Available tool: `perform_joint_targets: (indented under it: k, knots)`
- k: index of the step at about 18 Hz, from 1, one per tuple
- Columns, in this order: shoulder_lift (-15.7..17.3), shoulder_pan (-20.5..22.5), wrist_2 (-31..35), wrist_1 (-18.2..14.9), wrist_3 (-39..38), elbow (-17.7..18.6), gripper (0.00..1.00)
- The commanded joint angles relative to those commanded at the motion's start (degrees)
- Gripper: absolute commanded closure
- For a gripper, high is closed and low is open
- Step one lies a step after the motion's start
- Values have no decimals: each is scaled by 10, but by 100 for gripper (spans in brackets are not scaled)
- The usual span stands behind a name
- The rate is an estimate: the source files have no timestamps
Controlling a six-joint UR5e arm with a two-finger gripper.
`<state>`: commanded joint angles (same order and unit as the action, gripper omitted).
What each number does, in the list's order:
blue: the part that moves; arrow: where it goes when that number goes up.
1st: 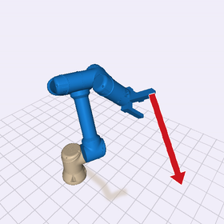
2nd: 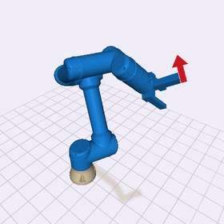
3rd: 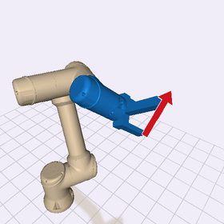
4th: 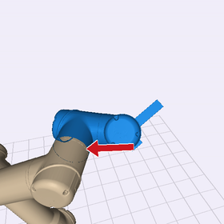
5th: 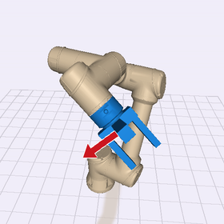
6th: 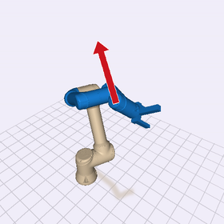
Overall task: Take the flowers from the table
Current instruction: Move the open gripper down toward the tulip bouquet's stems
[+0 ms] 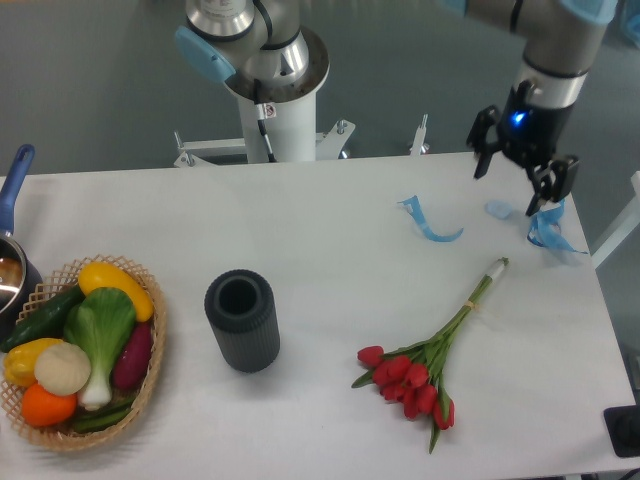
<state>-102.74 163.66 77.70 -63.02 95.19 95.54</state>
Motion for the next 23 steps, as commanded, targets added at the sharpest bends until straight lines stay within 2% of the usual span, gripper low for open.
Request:
perform_joint_targets:
  k: [4,7,8,10,14,16,20,23]
  knots:
    - [-43,-22,0,23,-25,-1,0]
    - [-82,-44,0,60,-55,-10,0]
    - [-101,-45,0,62,-65,-13,0]
    - [-124,-52,2,64,-77,-6,0]
    - [-163,-53,5,74,-94,-17,0]
    - [-175,-62,13,90,-116,-20,0]
    - [-201,-72,17,98,-135,-46,0]
    - [-207,-75,17,116,-141,-40,0]
